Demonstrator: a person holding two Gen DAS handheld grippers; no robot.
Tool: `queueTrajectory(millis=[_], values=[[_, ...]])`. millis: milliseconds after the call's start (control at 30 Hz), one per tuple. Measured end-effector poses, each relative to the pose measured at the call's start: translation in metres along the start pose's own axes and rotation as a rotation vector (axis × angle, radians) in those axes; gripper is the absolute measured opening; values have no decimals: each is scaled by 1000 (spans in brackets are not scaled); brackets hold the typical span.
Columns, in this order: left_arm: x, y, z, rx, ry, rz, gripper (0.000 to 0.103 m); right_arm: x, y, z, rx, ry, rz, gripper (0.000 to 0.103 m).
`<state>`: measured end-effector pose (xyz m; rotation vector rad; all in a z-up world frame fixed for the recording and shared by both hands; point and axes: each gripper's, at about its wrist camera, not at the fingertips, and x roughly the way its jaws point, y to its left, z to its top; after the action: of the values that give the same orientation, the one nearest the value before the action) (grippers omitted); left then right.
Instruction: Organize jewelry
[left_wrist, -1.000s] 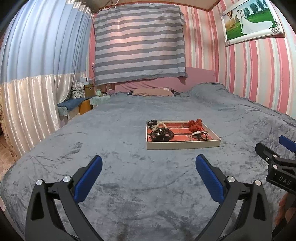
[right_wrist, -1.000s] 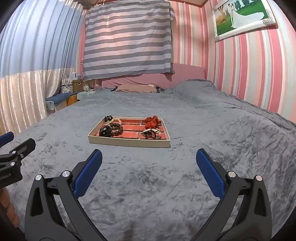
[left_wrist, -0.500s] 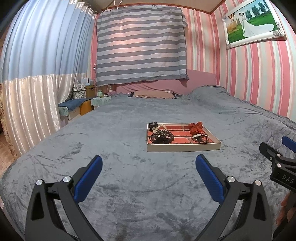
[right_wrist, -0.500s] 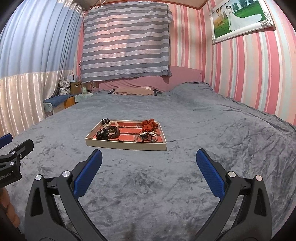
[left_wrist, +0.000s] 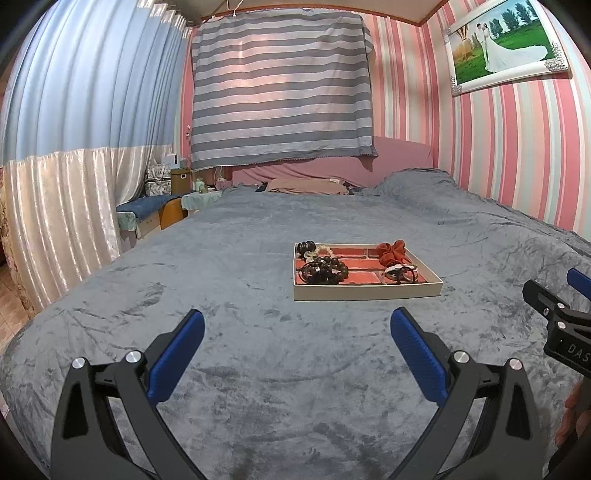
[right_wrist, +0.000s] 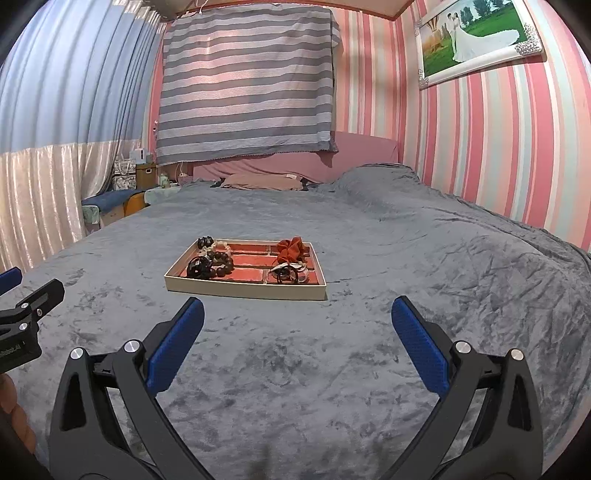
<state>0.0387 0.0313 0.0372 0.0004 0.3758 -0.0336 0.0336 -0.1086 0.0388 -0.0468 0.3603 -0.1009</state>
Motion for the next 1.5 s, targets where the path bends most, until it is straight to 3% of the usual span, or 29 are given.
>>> queueTrajectory(millis=[1500], values=[[1,0,0,1,2,1,98,-1,-3,-1,-3,-3,-16,99]])
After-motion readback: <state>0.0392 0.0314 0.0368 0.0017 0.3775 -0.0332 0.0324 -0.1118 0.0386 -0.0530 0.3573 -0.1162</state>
